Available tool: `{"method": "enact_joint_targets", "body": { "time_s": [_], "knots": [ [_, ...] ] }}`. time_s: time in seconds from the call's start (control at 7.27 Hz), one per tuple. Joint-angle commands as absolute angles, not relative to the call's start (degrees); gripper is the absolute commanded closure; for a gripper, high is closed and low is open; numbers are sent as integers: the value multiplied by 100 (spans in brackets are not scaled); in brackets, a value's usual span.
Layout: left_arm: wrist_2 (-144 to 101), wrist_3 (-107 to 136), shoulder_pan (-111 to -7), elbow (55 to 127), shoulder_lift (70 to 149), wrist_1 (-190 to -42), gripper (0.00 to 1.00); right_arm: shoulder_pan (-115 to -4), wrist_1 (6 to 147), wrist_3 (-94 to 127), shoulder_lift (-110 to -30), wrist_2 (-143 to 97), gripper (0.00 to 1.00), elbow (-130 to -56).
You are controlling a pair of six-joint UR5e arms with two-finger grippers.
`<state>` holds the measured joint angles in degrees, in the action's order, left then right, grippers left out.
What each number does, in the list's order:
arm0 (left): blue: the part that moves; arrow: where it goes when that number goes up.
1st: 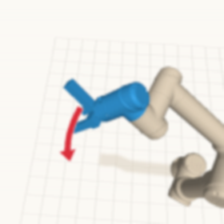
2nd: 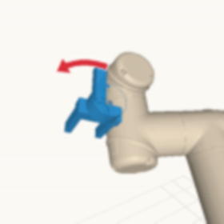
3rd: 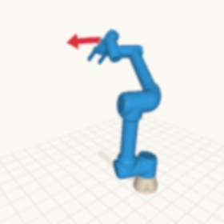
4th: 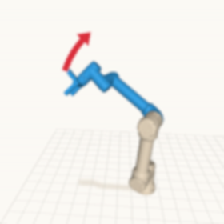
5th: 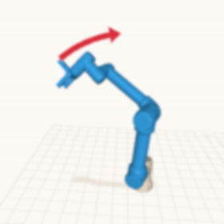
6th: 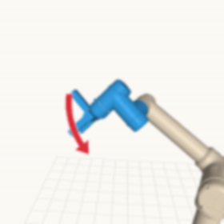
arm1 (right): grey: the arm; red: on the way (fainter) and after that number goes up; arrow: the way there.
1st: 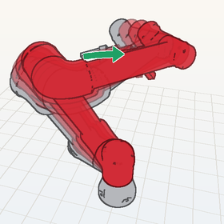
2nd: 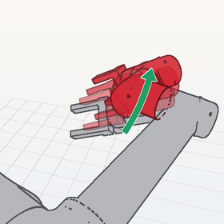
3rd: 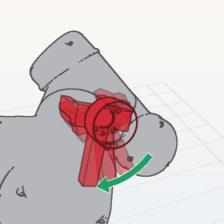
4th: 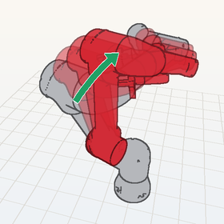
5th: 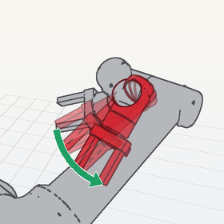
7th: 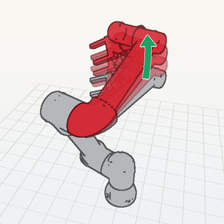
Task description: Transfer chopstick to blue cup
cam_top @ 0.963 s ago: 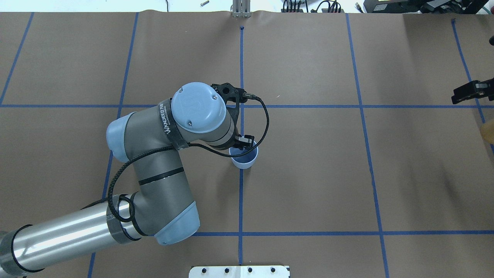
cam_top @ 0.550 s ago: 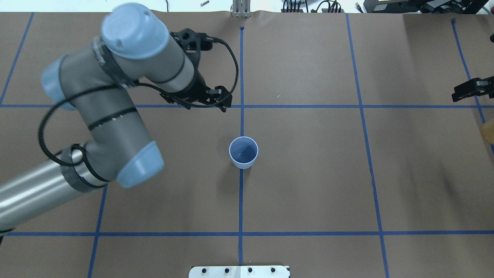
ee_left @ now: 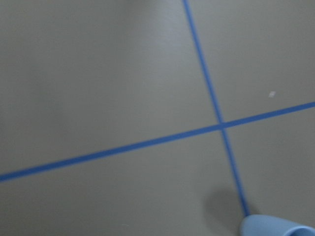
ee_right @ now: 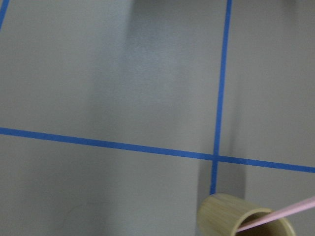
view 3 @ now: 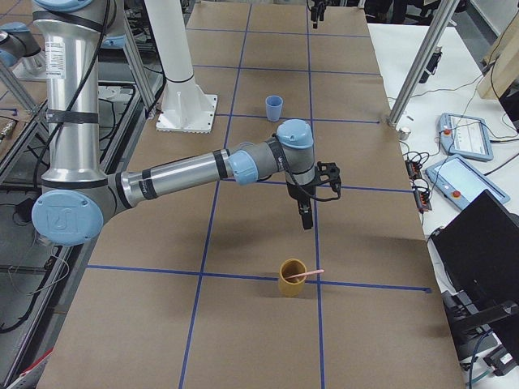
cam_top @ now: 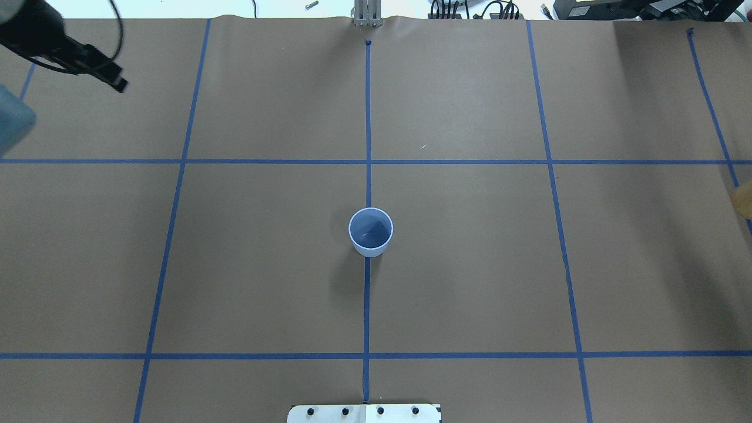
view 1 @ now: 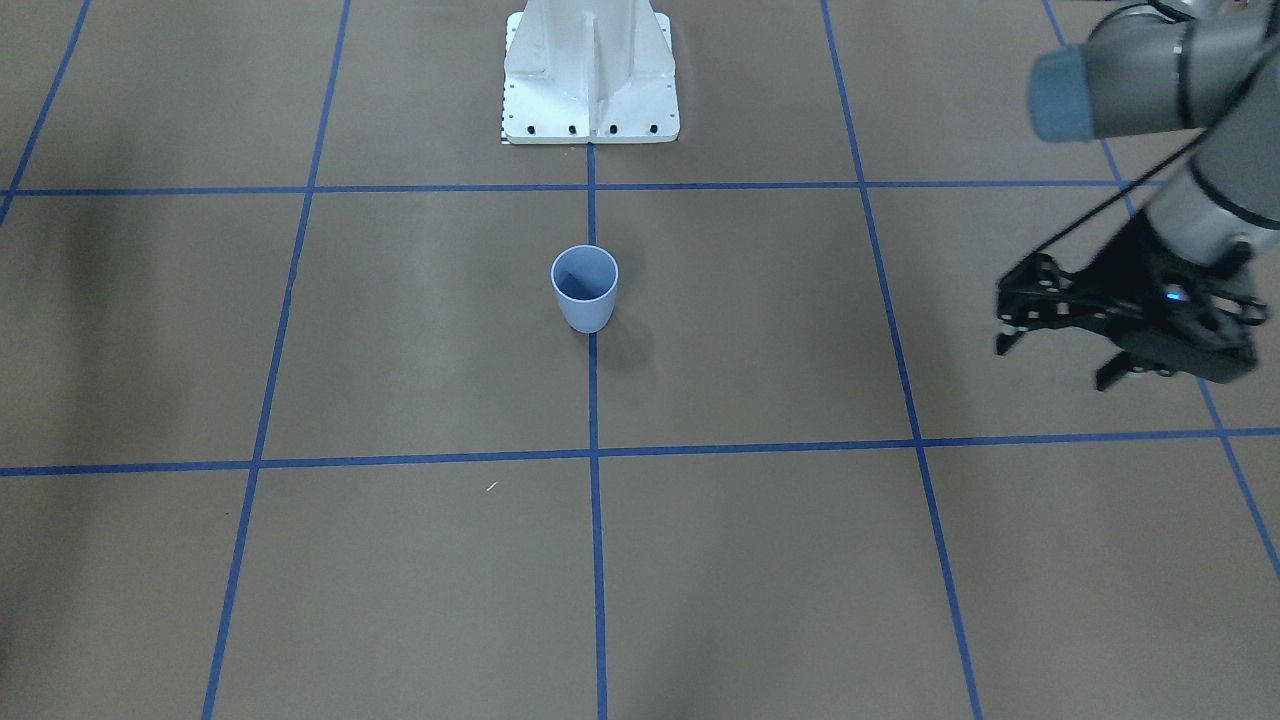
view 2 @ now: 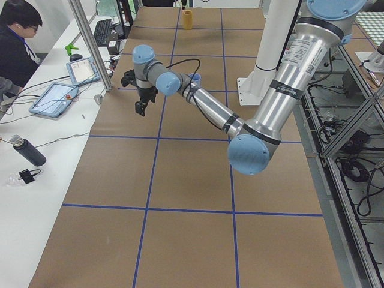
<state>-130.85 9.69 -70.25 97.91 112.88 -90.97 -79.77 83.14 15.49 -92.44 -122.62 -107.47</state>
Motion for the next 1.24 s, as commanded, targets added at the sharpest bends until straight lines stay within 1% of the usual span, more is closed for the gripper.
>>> {"method": "enact_joint_targets", "body": {
  "time_s": [0.0, 0.14, 0.28, 0.55, 0.69, 1.1],
  "knots": [
    [-13210, -2078, -8414, 8349, 10943, -9132, 1, -8506, 8279, 1511, -9281, -12235, 0, -10538],
    [-13201, -2727, -8768, 7984, 10942, -9141, 1, -8664, 8279, 1703, -9299, -12200, 0, -10451],
    [-13210, -2759, -8876, 8015, 10925, -9097, 1, -8692, 8036, 2088, -9273, -12164, 0, -10137],
    [-13210, -2760, -8868, 8016, 10820, -9149, 1, -8684, 6109, 3456, -9220, -12086, 3, -9049],
    [-13210, -2760, -8868, 8042, 10776, -9167, 1, -8657, 5752, 3907, -9211, -12007, 4, -8887],
    [-13298, -2760, -8868, 8051, 10688, -9176, 1, -8421, 5704, 4297, -9211, -11778, 11, -8877]
  ]
}}
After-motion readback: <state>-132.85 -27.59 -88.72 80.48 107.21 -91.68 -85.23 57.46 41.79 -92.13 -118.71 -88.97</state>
